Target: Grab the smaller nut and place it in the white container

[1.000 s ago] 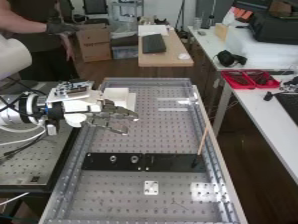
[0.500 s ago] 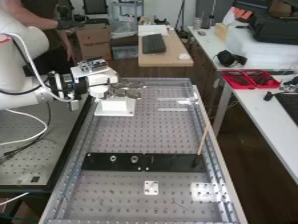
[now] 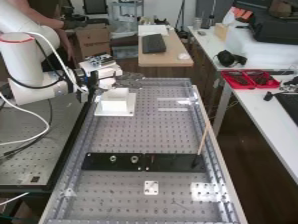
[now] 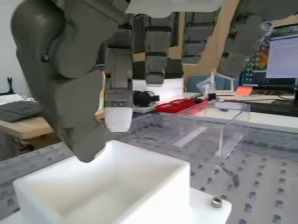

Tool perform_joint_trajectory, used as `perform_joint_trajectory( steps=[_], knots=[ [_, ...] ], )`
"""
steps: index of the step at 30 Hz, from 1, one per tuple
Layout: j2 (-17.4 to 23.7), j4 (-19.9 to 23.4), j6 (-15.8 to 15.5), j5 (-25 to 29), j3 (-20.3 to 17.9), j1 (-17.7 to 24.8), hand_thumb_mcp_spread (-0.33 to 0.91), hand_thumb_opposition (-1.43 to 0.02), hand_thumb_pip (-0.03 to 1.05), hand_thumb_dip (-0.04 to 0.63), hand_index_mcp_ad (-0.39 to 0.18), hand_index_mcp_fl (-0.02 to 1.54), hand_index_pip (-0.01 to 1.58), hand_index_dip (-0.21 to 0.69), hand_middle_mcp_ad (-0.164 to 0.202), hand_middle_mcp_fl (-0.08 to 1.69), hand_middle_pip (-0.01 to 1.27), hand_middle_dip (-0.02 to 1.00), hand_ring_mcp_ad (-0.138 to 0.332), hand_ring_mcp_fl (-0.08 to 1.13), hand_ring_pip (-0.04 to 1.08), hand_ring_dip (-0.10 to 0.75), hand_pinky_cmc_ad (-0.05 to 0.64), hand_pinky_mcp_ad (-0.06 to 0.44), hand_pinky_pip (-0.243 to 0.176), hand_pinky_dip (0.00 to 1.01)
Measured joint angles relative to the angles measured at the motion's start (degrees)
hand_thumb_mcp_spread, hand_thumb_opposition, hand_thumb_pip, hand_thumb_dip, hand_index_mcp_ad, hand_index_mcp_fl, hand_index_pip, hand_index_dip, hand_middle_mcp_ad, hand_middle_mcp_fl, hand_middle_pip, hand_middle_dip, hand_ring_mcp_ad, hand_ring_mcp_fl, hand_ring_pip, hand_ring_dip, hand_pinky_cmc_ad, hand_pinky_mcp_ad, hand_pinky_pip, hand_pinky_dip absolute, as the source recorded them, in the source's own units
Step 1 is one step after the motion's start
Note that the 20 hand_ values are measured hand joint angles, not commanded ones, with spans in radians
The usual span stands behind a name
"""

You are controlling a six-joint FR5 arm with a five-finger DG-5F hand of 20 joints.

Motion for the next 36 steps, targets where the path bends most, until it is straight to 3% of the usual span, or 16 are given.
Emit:
perform_joint_trajectory(
  steps=[13, 15, 18, 24, 36],
  knots=[
    [-1.22, 0.39, 1.02, 0.37, 0.58, 2.15, 0.43, -0.93, 0.58, 0.215, -0.152, 0.44, 1.51, 0.257, 0.033, 0.25, 0.13, 0.25, 0.126, 0.01, 0.09, 0.127, 0.333, 0.293, 0.021, 0.19],
    [-1.32, 0.16, 1.10, 0.60, 0.68, 2.22, 0.44, -0.93, 0.58, 0.216, -0.152, 0.33, 1.50, 0.253, 0.033, 0.25, 0.13, 0.25, 0.129, 0.01, 0.09, 0.127, 0.333, 0.293, 0.021, 0.19],
    [-1.42, -0.07, 1.21, 0.92, 0.76, 2.25, 0.48, -0.93, 0.70, 0.218, -0.178, 0.20, 1.39, 0.253, 0.030, 0.23, 0.13, 0.25, 0.126, 0.01, 0.09, 0.127, 0.333, 0.293, 0.021, 0.19],
    [-1.37, -0.08, 1.80, 2.08, 0.90, 2.00, 0.45, -0.88, 0.69, 0.216, -0.187, 0.03, 1.27, 0.192, 0.033, 0.18, 0.13, 0.25, 0.126, 0.01, 0.09, 0.127, 0.333, 0.293, 0.021, 0.19],
    [3.22, -1.67, 4.22, 9.42, 3.33, -1.67, 0.42, -0.85, 0.70, 0.220, -0.185, 0.02, 1.19, 0.138, 0.030, 0.16, 0.13, 0.25, 0.126, 0.00, 0.10, 0.127, 0.335, 0.293, 0.017, 0.19]
  ],
)
